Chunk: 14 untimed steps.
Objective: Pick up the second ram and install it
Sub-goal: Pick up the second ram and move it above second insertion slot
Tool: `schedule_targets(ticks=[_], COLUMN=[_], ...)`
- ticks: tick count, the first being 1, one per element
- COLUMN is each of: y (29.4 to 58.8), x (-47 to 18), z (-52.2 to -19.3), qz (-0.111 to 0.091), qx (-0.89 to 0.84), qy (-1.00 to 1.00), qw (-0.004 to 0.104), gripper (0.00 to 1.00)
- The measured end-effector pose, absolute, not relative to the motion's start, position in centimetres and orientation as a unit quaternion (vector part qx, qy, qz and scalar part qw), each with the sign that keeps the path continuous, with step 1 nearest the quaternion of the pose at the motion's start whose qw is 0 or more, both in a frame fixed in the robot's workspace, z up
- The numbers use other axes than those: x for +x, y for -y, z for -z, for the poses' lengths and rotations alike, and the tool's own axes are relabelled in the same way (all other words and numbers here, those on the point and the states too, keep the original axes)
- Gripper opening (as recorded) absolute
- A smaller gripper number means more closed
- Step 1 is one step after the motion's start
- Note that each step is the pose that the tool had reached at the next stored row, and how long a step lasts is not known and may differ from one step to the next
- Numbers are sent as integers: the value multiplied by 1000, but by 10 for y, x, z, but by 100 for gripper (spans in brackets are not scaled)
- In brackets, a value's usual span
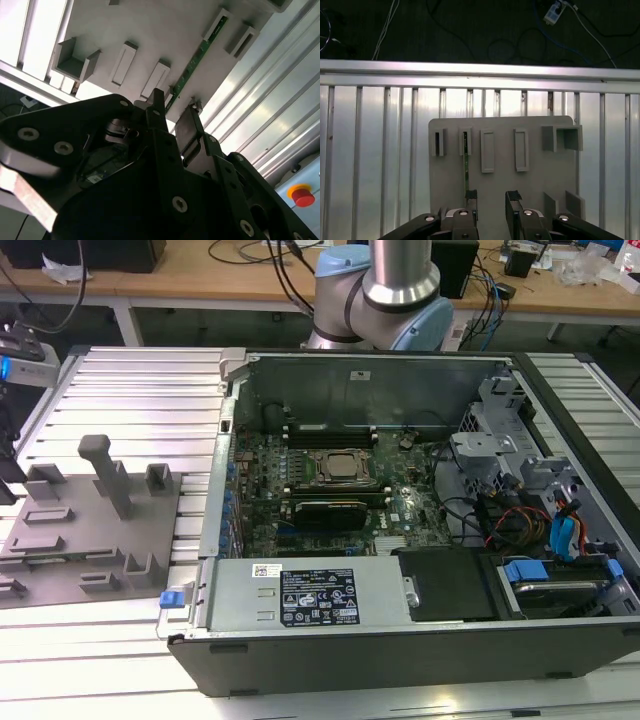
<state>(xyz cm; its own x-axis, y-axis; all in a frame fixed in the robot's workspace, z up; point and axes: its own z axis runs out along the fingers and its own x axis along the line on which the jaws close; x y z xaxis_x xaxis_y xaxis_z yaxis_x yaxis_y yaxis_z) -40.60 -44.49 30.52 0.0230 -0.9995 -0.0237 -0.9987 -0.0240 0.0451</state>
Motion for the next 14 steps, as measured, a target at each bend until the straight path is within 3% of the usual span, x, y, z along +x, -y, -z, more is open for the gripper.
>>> schedule_targets(ticks=[14], y=[445], x=[-406], z=[-282], qz=[24], qx=[715], qy=[699], qw=[8], gripper=[36])
